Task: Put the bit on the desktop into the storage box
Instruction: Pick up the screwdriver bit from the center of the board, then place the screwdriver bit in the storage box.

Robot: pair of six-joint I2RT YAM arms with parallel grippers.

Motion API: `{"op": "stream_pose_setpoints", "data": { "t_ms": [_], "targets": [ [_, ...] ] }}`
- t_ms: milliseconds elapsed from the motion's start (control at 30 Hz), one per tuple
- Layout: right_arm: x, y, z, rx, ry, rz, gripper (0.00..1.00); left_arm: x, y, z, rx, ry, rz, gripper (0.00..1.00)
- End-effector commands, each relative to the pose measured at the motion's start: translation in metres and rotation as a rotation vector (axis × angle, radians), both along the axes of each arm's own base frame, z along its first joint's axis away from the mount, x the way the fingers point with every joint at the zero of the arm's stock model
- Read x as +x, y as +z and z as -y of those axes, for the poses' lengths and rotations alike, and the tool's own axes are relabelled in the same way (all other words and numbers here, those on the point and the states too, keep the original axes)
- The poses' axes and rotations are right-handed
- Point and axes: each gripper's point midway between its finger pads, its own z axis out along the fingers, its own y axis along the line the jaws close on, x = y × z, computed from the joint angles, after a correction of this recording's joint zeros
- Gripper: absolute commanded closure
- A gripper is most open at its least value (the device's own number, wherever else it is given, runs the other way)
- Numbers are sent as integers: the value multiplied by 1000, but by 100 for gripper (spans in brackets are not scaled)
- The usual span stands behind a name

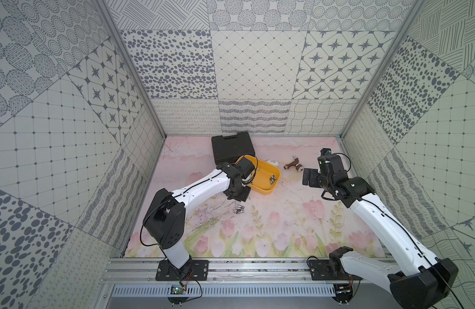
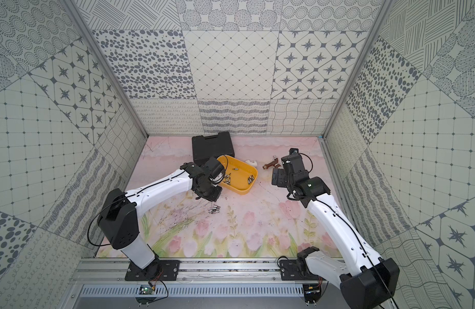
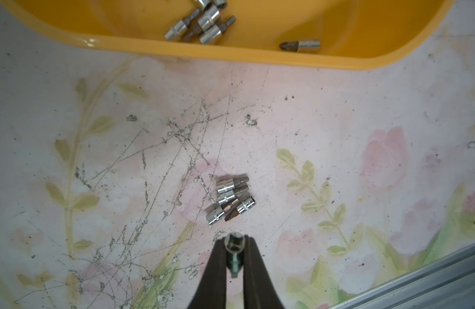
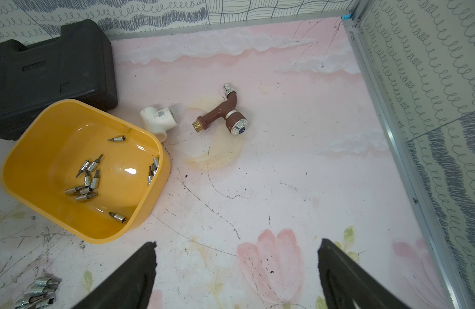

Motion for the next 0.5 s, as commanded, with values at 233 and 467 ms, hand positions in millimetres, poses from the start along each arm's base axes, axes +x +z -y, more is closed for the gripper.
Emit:
{"op": "stream_pose_setpoints", "data": {
  "t_ms": [233,467],
  "targets": [
    [6,10,0,17,-4,41,3,55,33,29,20,-103,100,89],
    [6,9,-2,25,-3,38,3,90,27,44,33,-128,108,92]
  ]
}}
